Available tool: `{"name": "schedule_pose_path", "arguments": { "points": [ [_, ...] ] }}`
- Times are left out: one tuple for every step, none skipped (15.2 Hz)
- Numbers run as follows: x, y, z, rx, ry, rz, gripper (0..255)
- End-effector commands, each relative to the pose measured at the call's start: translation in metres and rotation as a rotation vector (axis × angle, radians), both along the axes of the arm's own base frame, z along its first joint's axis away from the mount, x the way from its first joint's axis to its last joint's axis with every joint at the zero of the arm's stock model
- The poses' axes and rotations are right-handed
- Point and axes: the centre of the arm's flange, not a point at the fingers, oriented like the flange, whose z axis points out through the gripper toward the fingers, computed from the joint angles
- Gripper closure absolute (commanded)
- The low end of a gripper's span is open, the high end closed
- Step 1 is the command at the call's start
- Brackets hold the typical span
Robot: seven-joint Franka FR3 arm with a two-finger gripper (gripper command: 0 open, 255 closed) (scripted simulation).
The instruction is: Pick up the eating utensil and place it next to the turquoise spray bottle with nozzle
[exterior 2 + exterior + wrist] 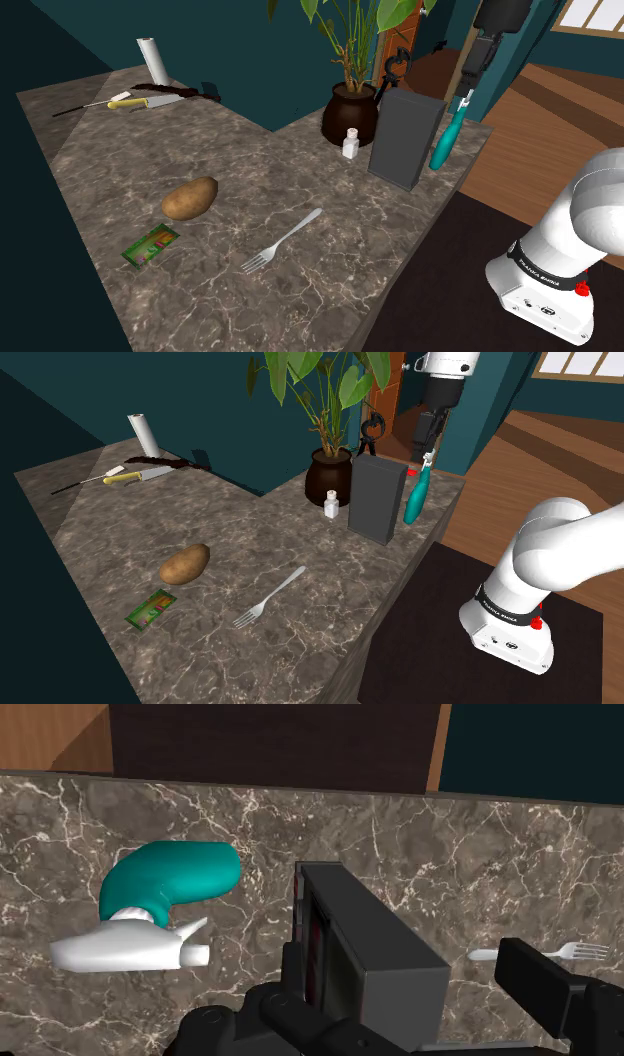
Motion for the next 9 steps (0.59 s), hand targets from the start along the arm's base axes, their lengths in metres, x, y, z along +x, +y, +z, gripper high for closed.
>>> {"name": "schedule_pose_path", "arguments": {
  "points": [
    [0.0,0.0,0.0,0.0,0.0,0.0,0],
    [0.01,0.007,-0.006,-0.001,-0.003,0.032,0],
    [0.019,0.015,-0.011,-0.003,-0.006,0.063,0],
    [0.028,0.023,-0.017,-0.004,-0.009,0.095,0],
    [0.038,0.031,-0.023,-0.006,-0.013,0.126,0],
    [0.046,0.039,-0.028,-0.007,-0.016,0.158,0],
    [0.055,0.048,-0.034,-0.009,-0.019,0.189,0],
    [0.063,0.057,-0.039,-0.01,-0.022,0.221,0],
    [0.071,0.066,-0.045,-0.012,-0.025,0.252,0]
  ]
}}
